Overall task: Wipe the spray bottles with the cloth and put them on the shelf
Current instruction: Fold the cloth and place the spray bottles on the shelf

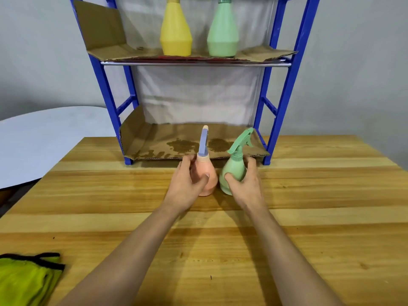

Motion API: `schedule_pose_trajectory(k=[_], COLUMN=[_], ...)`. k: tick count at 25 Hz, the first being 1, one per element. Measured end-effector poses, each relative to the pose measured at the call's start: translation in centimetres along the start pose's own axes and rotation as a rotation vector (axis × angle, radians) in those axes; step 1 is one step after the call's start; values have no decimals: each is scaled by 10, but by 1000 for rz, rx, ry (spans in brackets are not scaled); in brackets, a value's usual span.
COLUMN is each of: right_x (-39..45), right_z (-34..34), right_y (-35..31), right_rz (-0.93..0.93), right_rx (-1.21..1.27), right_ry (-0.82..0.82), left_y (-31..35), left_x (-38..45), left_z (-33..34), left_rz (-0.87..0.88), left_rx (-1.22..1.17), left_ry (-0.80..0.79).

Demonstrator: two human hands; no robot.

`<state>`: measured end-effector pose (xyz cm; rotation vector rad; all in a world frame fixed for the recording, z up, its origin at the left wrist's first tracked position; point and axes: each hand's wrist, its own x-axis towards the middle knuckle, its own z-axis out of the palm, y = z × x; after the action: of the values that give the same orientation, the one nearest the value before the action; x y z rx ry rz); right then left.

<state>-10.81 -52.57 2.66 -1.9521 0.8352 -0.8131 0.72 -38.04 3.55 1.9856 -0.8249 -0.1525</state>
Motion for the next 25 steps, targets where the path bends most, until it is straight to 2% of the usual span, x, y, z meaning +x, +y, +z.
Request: schedule_pose_trajectory(k=[5,9,12,19,25], right_x=[-5,0,12,71,115], right_z=[6,-5,-10,-4,21], right_y=[0,-13,-25,-53,-50], right_rz=[-48,-18,-63,-115,-158], right_rx=[-39,91,137,155,114], right_ry=[97,76,57,-21,-55], left_y=[-4,-5,-2,24,7], left_x=[0,1,1,44,96], left_z=[8,4,-9,-64,-67], left_rz=[-22,4,8,60,16], left_rx=[32,38,28,95,86], left_ry=[-27,-8,24,67,103])
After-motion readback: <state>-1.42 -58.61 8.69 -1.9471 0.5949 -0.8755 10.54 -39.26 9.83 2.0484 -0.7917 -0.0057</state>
